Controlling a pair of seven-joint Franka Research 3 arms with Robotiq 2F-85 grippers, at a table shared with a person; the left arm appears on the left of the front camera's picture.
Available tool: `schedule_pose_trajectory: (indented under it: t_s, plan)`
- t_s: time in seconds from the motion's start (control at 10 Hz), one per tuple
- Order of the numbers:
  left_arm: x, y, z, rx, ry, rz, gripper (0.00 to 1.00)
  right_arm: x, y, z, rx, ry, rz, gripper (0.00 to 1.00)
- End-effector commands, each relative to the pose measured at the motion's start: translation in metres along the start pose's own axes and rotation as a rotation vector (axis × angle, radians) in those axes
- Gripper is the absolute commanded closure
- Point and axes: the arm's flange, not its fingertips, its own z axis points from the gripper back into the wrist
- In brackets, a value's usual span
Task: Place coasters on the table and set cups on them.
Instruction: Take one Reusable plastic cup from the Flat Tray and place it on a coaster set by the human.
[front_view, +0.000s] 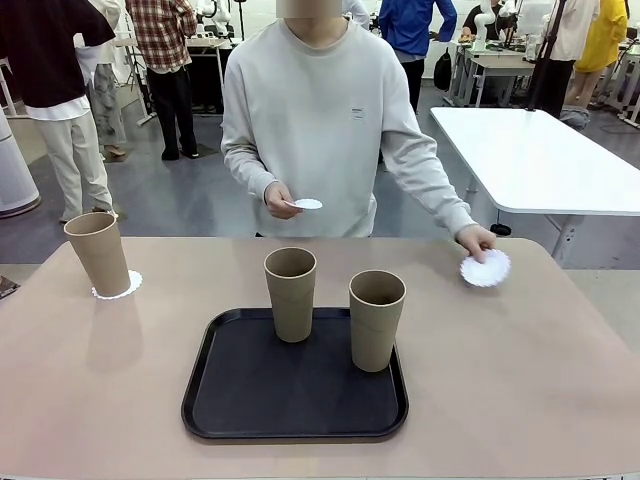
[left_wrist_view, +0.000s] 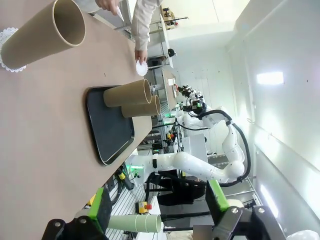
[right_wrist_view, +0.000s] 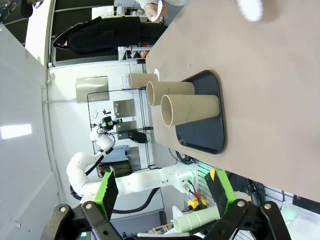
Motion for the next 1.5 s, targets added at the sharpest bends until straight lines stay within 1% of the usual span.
schedule_pose_trajectory:
  t_s: [0.0, 1.2, 1.3, 1.4]
  plan:
    - [-0.001, -0.001, 0.001, -0.007, -0.006, 0.006, 0.00, 0.002, 0.001, -0.001, 0.029, -0.006, 0.019, 0.00]
    - [-0.001, -0.001, 0.001, -0.007, -0.006, 0.006, 0.00, 0.002, 0.001, -0.001, 0.029, -0.006, 0.019, 0.00]
    - [-0.001, -0.001, 0.001, -0.007, -0.006, 0.006, 0.00, 0.000, 0.000, 0.000, 0.000, 0.000, 0.000, 0.00]
    - [-0.001, -0.001, 0.001, -0.007, -0.006, 0.006, 0.00, 0.015, 0.022, -0.004, -0.088, 0.132, 0.164, 0.00]
